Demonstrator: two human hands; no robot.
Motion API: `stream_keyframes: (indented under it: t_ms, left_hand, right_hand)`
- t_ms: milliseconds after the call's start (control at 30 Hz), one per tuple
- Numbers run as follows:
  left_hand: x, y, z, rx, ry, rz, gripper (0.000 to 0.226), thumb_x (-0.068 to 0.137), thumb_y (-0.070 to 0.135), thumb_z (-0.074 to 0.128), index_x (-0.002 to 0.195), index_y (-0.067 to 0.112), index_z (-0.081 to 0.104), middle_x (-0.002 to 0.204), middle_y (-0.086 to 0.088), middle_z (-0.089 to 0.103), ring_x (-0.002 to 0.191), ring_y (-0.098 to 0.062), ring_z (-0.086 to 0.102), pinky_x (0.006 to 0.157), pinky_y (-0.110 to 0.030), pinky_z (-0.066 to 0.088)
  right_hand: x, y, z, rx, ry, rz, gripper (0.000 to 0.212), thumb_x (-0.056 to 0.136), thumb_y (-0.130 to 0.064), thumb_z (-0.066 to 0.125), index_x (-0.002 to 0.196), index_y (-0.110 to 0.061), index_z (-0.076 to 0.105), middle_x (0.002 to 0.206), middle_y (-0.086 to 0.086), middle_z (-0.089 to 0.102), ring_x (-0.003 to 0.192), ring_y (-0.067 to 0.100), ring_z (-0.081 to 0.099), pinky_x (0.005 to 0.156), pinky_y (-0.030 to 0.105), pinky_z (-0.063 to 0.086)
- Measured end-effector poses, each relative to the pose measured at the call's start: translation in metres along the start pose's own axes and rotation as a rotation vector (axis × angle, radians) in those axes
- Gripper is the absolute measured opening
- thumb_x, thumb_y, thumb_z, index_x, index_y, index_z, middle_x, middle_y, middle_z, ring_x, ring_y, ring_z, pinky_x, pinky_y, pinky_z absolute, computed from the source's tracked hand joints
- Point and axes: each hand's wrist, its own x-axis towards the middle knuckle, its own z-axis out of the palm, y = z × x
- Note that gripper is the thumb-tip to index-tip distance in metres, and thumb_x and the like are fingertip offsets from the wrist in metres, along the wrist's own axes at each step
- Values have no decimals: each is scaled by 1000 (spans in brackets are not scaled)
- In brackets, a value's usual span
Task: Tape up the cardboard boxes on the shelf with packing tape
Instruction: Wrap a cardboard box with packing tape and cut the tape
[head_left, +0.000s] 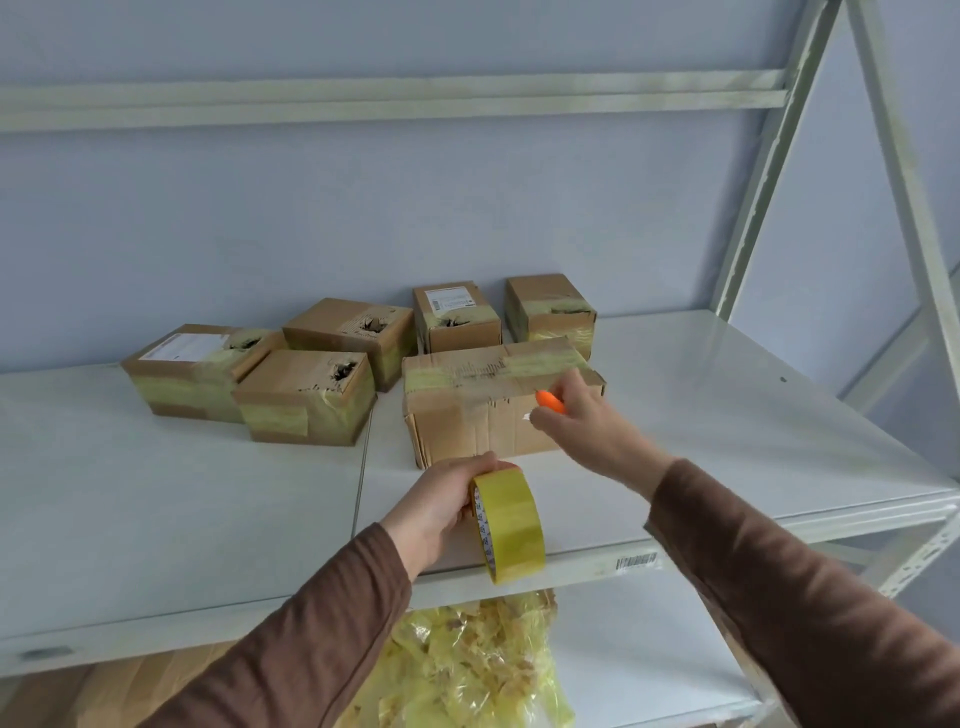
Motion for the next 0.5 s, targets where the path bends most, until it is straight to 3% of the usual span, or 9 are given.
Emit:
stream_keyframes:
  t_ms: [100, 167, 267, 333, 433, 500]
  left_hand:
    - [-2, 2, 0, 49, -6, 13, 40, 106, 35, 51, 113, 6, 78, 118, -17, 75, 121, -36, 64, 102, -39, 46]
    - [-3, 3, 1, 50, -12, 14, 42, 107, 35, 50, 116, 3, 76, 121, -20, 73, 122, -38, 63, 108, -44, 45]
    - [-2, 4, 1, 33, -39, 12, 44, 107, 33, 49, 121, -2, 72, 126, -24, 69, 113, -37, 65, 104, -43, 46]
    - [-2, 5, 1, 21, -58, 14, 44, 107, 30, 49, 122, -5, 70, 127, -26, 68, 108, -31, 64, 107, -44, 45]
    - [-1, 5, -1, 13, -65, 5, 43, 107, 29, 49, 121, -6, 70, 127, -26, 68, 113, -35, 64, 114, -47, 40]
    - [2, 4, -2, 5, -70, -2, 41, 107, 28, 50, 119, -5, 72, 125, -25, 69, 122, -40, 62, 116, -49, 38]
  right_hand:
    - [14, -6, -5, -232, -75, -166, 17, 97, -34, 64, 95, -21, 53, 87, 0, 65, 74, 18, 66, 60, 28, 47]
    - [19, -7, -9, -367, -65, -282, 17, 96, -36, 68, 95, -22, 59, 87, -3, 64, 79, 21, 62, 65, 31, 44]
    - [21, -4, -7, -492, -55, -436, 18, 102, -39, 57, 108, -23, 51, 85, -4, 60, 75, 21, 58, 63, 34, 40]
    - [23, -4, -5, -554, -77, -521, 18, 106, -41, 48, 109, -24, 43, 82, -2, 60, 70, 23, 58, 60, 38, 45]
    - [30, -7, -3, -693, -73, -619, 20, 107, -42, 47, 112, -23, 46, 90, -1, 65, 71, 24, 60, 61, 38, 49]
    - [35, -9, 1, -743, -76, -650, 20, 106, -40, 50, 116, -22, 50, 94, -3, 66, 71, 20, 58, 57, 31, 40]
